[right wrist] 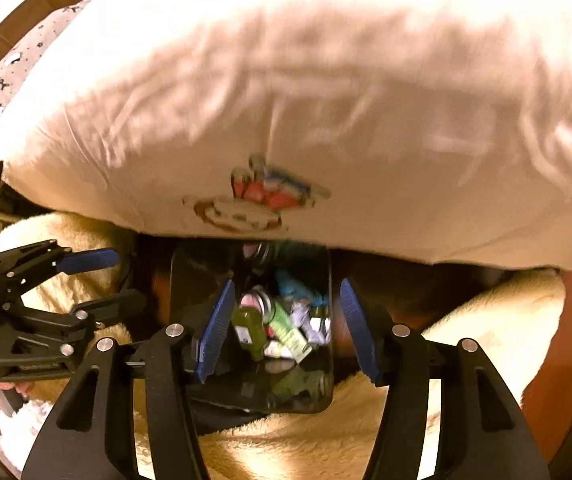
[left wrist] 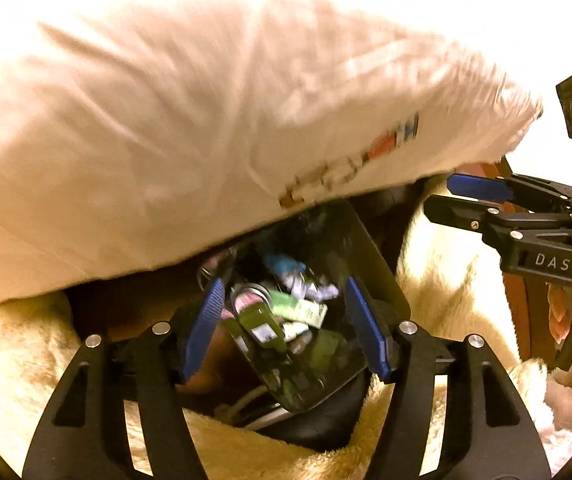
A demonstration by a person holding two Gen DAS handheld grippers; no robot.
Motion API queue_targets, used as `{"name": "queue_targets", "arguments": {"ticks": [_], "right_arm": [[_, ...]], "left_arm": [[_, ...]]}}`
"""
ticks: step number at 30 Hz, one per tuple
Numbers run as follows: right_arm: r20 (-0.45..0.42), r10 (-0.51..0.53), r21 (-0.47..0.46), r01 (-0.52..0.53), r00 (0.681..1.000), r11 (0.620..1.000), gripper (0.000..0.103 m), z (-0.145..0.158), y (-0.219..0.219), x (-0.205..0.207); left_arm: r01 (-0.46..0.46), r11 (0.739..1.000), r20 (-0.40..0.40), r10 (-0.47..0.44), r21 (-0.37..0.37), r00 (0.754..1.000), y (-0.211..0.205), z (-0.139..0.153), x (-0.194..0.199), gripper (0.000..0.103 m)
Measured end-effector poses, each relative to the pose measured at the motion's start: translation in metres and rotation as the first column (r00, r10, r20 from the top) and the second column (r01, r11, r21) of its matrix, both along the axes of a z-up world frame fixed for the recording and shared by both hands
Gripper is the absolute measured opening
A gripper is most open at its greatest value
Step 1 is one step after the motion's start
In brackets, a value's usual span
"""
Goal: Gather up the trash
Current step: 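Lower the cloth and wipes packet into the bin and open both tools, then grasp the white tape roll with the right tool while the left tool grasps the white-yellow tube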
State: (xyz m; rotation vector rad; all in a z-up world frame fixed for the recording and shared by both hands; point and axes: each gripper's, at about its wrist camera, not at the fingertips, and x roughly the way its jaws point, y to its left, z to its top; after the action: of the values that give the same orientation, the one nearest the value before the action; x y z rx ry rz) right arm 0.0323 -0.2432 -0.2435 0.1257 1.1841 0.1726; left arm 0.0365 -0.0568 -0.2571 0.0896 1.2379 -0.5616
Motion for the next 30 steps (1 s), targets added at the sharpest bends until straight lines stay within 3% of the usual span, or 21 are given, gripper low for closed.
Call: {"name": "queue_targets", "arguments": {"ticks": [4,7,9,14,17,22,30], "right_arm": [[0.107,-0.007,-0.023,0.009,0.994,1.000,0.057,0.039,-0.006,0.015],[0.200,-0.016,-0.020,0.020,0.980,1.000,0.059,0.076,-0.010,0.038],[0.228,-0.019,-0.007,0.021,0.974,1.000,0.066,0.089,-0.010,0.054],[0.290,0.033,-0.101,-0.003,0.956,0.995,0.067,0.116,0.004,0.080],[0.336,0.041,-0.111,-0.004,0.941,0.994,0.067,0.136,0.006,0.106],[0.375,0.044,-0.110,-0.003,0.926,0.994,0.067,0.147,0.020,0.158],[0.348,-0.010,-0.094,0.045,0.938,0.995,0.066,0.131,0.027,0.259]], "left_arm": [[-0.026,0.999,0.103,0.028,-0.018,0.994,0.011,0.038,0.010,0.063],[-0.055,0.998,0.218,0.060,-0.032,0.974,0.023,0.076,0.022,0.069],[-0.063,0.997,0.256,0.073,-0.046,0.964,0.024,0.092,0.035,0.070],[-0.066,0.997,0.340,0.078,-0.047,0.937,0.022,0.127,0.063,0.074],[-0.068,0.997,0.392,0.078,-0.039,0.917,0.021,0.145,0.081,0.077],[-0.104,0.994,0.445,0.105,-0.028,0.889,0.021,0.161,0.120,0.080],[-0.151,0.988,0.435,0.146,-0.022,0.888,0.021,0.159,0.185,0.081]]}}
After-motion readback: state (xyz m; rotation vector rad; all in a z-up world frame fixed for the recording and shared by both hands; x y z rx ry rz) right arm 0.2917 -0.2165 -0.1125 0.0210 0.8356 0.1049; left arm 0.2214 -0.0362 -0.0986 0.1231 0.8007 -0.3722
